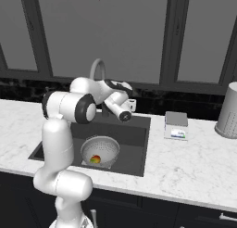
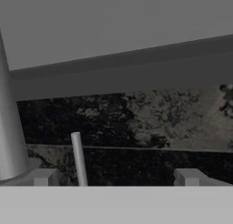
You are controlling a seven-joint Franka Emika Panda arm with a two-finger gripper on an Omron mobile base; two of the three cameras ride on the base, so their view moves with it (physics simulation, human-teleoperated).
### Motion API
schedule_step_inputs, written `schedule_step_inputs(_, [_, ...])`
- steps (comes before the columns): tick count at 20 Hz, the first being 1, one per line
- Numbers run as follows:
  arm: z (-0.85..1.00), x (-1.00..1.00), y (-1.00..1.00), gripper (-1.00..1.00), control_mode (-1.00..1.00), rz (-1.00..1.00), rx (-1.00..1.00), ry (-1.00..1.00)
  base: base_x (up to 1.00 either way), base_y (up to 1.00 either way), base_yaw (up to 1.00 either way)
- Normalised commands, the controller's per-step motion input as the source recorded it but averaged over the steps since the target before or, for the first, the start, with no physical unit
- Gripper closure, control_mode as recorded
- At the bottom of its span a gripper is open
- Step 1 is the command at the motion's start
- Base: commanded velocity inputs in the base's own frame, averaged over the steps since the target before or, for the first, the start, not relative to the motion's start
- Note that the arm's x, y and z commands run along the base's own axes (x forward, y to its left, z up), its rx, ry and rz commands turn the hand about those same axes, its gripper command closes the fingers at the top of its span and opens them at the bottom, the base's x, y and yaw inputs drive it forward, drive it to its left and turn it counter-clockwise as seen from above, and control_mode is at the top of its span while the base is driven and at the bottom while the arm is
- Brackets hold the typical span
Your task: Put the colander in the sink, put the mango in the colander, and turn on the sink faucet and pour water over the colander.
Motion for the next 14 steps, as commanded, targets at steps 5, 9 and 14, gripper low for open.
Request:
schedule_step_inputs(5, [-0.11,0.16,0.03,-1.00,-1.00,0.00,0.00,0.00,0.00,0.00,0.00])
schedule_step_inputs(9, [-0.06,0.14,0.08,-1.00,-1.00,0.00,0.00,0.00,0.00,0.00,0.00])
schedule_step_inputs(14, [-0.01,0.07,0.13,-1.00,-1.00,0.00,0.00,0.00,0.00,0.00,0.00])
